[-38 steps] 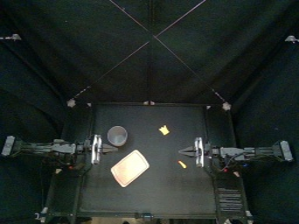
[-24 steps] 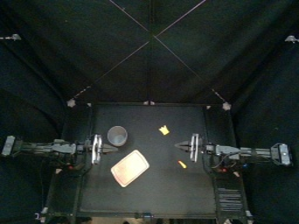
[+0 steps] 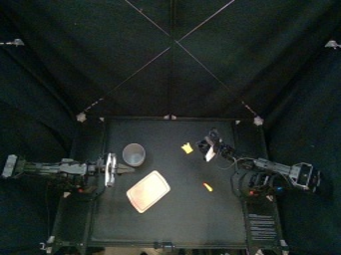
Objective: Pick the fries then place it on the pink plate
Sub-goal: Pick the fries
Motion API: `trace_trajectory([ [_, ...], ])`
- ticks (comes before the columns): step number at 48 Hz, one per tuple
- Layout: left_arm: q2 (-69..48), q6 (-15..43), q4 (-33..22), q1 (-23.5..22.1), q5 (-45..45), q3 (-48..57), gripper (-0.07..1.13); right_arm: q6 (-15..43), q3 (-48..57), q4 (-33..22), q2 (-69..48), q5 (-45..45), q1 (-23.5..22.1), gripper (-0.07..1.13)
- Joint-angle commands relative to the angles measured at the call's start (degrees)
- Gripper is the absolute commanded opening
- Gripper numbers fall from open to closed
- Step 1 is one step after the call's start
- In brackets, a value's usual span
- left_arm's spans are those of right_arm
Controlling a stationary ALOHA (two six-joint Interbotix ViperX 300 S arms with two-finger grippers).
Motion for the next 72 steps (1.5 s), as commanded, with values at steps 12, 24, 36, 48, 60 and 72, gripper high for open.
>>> trace_trajectory([
  [12,0.26,0.26,-0.09,1.93,-0.18,-0.26,0.01,-0.18,-8.88,2.46,13.01,4.66,-0.53,1.04],
  [24,0.26,0.18,-0.35,3.08,0.26,0.79,0.01,-0.18,-21.09,1.67,26.02,24.35,-5.27,1.04],
  [36,0.26,0.18,-0.26,3.16,0.26,0.79,0.01,1.58,-31.90,-2.64,33.75,37.62,-7.91,1.04],
  [48,0.09,0.18,-0.26,3.52,0.26,0.79,0.01,9.67,-35.51,-10.72,38.23,45.53,-7.56,1.04],
  [60,0.09,0.26,-0.26,4.66,0.18,0.79,0.01,11.87,-34.89,-11.51,38.67,44.47,-5.54,1.04],
  [72,0.09,0.18,-0.35,5.71,0.18,0.97,0.01,11.95,-34.54,-9.58,39.46,42.89,-3.43,1.04],
])
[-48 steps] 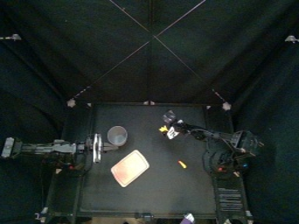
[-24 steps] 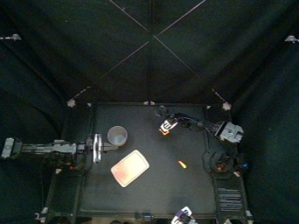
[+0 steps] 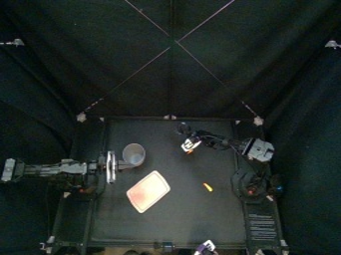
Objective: Pick the fries then place it on the pink plate
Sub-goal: Pick the fries
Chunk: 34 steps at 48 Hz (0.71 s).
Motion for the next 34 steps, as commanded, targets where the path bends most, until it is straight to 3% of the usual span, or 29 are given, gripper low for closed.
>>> trace_trajectory([
  [1,0.09,0.00,0.00,0.26,-0.35,-0.62,0.01,0.00,-0.44,0.18,-0.79,-0.88,0.70,1.04],
  [21,-1.76,0.00,0.00,0.00,-0.26,-1.05,0.01,0.44,-0.70,0.09,0.53,-1.32,1.14,1.02],
  [25,-2.29,0.00,0.00,-0.09,-0.26,-0.88,0.01,0.35,-0.79,0.09,0.62,-1.32,1.05,0.97],
  [34,-2.46,0.00,0.00,-0.09,-0.35,-0.88,0.01,0.26,-1.14,0.18,0.79,-1.41,1.41,0.69],
])
